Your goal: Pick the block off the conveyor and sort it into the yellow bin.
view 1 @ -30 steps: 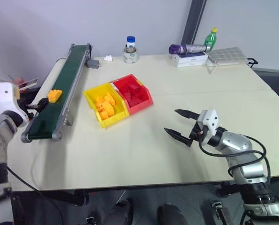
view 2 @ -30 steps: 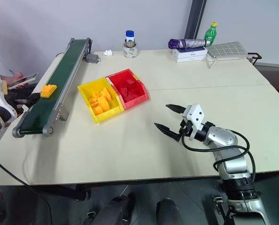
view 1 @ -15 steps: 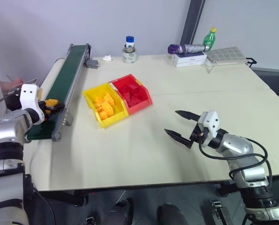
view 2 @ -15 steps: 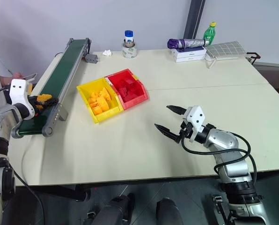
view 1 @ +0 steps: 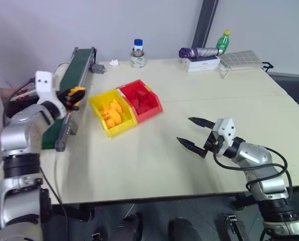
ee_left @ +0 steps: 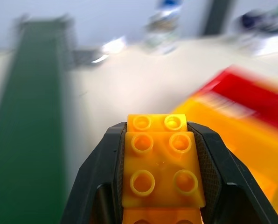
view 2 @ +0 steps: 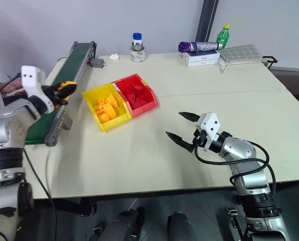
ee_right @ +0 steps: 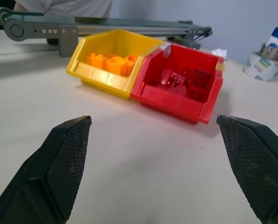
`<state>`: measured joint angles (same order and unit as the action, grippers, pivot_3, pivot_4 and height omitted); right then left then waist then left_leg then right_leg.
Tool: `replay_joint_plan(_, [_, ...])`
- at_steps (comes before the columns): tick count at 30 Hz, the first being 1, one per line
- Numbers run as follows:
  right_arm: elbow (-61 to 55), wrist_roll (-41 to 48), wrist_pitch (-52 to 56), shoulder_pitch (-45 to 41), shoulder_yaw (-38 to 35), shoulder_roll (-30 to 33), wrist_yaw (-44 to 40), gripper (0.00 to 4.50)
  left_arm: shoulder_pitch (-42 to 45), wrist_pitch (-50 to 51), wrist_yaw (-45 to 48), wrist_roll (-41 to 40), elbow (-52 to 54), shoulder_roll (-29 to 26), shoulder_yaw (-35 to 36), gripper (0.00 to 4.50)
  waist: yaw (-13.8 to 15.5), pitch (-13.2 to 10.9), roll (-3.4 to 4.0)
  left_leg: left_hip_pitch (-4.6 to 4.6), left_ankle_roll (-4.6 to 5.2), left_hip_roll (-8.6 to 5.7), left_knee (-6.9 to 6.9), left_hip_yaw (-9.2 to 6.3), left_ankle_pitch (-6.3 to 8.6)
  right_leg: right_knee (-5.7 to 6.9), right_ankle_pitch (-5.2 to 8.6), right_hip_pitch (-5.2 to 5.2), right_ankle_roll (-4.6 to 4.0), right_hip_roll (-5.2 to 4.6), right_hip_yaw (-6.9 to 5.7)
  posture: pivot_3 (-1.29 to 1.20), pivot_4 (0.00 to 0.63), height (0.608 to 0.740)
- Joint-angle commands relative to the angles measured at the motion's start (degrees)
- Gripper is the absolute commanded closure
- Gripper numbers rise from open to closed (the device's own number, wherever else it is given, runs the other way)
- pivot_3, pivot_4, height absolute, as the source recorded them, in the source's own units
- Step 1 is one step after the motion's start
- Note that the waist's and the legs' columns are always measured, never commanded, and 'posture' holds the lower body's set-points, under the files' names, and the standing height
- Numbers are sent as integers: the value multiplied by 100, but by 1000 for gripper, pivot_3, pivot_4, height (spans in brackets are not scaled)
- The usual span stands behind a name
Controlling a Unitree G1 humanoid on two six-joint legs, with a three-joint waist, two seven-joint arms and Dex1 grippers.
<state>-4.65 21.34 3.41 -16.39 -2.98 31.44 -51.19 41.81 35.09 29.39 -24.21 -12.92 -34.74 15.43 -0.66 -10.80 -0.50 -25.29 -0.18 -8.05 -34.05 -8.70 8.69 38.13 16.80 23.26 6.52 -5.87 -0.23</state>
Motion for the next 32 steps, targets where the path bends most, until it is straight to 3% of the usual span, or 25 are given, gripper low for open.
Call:
replay_joint_plan(1, [-16,22,-86,-117,-17,-39,-30,0,299,-119,-347,373,27,241,-394,3136,1,0,-1,1,1,0,0,0,-1,0,0,-1,0,0,0,0,150,740])
replay_joint_plan(9, [-162,12,-77,16,-70,-36,29,0,409,-557,-425,495,-358,843,-517,3136,0,0,-1,-1,4,0,2,5,-3,2,-1,4,1,1,2,0,150,740])
replay_joint_plan(10, [-200,21,-63,41,-81,-36,49,0,396,-768,-494,637,-380,874,-568,2103,12,0,-2,-1,4,0,0,6,-3,2,-3,3,4,1,2,0,150,740])
replay_joint_plan(11, [-231,26,-56,58,-93,-28,62,0,351,-840,-490,661,-329,886,-557,1808,14,0,-2,-1,4,-1,-3,5,-3,1,-4,1,6,1,2,0,150,740])
replay_joint_plan(14, [-251,30,-56,113,-125,-11,92,0,186,-1017,-285,623,-112,811,-485,242,4,0,-2,-1,4,-1,-8,6,-3,0,-8,-1,7,0,3,0,150,740])
replay_joint_plan(15, [-260,29,-65,137,-124,-6,90,0,132,-1059,-248,606,-21,774,-450,72,-5,0,-2,-1,4,-1,-8,6,-3,0,-9,-1,6,0,2,0,150,740])
replay_joint_plan(20, [-262,42,-67,153,-125,-3,87,0,-337,-464,-44,107,805,470,-64,72,-37,0,-2,-1,5,1,-5,6,-3,1,-9,3,6,1,3,0,150,740])
replay_joint_plan(25, [-125,53,-91,53,-109,15,-8,0,-1809,-150,898,-750,2428,-105,413,72,-45,1,1,0,5,3,0,9,-2,-1,-8,6,4,1,8,0,150,740])
replay_joint_plan(32, [25,91,-59,-41,-154,87,-173,0,-3421,-85,1344,-1485,3239,-528,1519,72,9,1,3,2,-7,11,2,15,6,-4,-1,2,-28,3,14,0,150,740])
